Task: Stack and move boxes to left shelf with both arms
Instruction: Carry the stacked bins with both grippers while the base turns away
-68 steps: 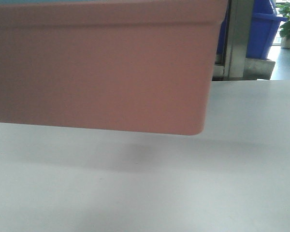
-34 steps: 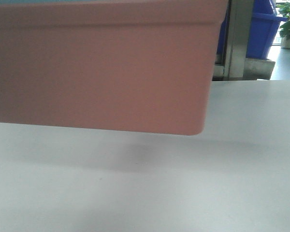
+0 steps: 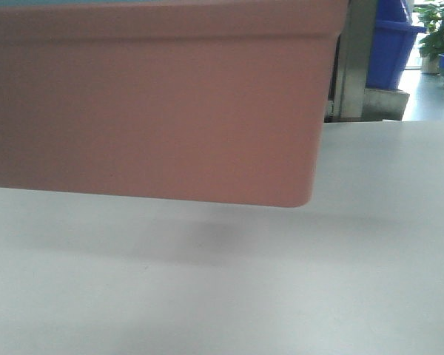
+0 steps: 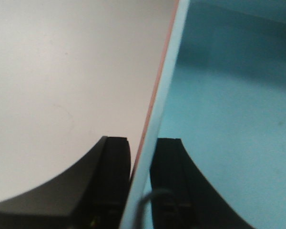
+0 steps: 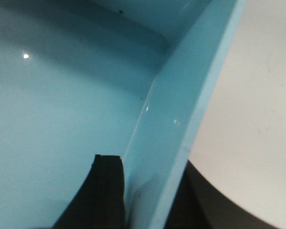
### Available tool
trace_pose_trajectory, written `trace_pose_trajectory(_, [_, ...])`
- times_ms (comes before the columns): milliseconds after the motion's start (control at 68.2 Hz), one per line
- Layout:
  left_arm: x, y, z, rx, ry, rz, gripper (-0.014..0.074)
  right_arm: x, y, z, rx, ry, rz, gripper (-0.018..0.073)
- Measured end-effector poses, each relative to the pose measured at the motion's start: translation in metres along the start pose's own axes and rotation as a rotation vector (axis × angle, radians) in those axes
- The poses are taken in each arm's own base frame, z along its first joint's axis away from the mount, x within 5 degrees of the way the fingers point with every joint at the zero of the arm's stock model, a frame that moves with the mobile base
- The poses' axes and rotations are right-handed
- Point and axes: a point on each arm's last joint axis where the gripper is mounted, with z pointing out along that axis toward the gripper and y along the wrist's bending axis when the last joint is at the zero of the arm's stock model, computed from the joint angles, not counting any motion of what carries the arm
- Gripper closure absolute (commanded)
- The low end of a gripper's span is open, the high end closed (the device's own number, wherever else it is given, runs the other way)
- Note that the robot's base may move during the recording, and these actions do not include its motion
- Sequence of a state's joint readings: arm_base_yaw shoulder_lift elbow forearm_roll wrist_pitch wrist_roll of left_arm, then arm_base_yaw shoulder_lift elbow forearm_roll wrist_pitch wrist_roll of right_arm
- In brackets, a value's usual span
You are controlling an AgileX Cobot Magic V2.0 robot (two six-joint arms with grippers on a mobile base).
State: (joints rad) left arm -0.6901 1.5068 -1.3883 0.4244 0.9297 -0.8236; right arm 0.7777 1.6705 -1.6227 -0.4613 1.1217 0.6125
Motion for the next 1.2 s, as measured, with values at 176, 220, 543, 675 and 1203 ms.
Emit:
trace_pose_trajectory(176, [0.0000, 0.0000, 0.0000, 0.000, 0.000, 0.000, 0.0599, 0.0000, 0.0000, 0.0000, 0.000, 0.000, 0.000, 0.0523])
trace_pose_trajectory(220, [0.0000, 0.0000, 0.0000, 0.000, 0.000, 0.000, 0.0599, 0.0000, 0.0000, 0.0000, 0.000, 0.000, 0.000, 0.0523])
trace_pose_trajectory(543, [0.0000, 0.0000, 0.0000, 0.000, 0.000, 0.000, 0.0599, 0.0001, 0.0001, 0.0000, -0.001, 0.001, 0.001, 0.0523])
trace_pose_trajectory(675, [0.0000, 0.0000, 0.0000, 0.000, 0.000, 0.000, 0.0599, 0.0001, 0.0001, 0.0000, -0.001, 0.001, 0.001, 0.0523])
trace_pose_trajectory(1203, [-0.0001, -0.0001, 0.0000, 0.001, -0.001, 0.000, 0.0599, 0.0002, 0.0000, 0.0000, 0.000, 0.002, 0.001, 0.0523])
